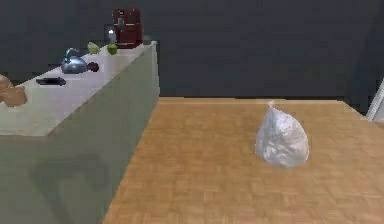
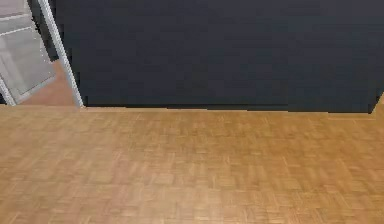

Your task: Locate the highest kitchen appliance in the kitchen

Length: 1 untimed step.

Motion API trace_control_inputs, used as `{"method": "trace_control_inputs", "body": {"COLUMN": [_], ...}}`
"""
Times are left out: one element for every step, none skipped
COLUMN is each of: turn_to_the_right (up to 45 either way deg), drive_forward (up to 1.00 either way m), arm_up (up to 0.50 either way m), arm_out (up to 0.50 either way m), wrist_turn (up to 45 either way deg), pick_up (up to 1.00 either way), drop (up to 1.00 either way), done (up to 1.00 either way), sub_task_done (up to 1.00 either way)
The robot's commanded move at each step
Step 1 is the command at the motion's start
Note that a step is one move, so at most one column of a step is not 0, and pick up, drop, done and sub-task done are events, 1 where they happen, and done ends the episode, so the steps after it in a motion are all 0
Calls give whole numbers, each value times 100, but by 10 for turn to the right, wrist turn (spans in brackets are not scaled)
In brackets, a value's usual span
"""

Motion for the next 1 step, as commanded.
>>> {"method": "trace_control_inputs", "body": {"turn_to_the_right": [0], "drive_forward": [100], "arm_up": [0], "arm_out": [0], "wrist_turn": [0], "pick_up": [0], "drop": [0], "done": [0], "sub_task_done": [0]}}
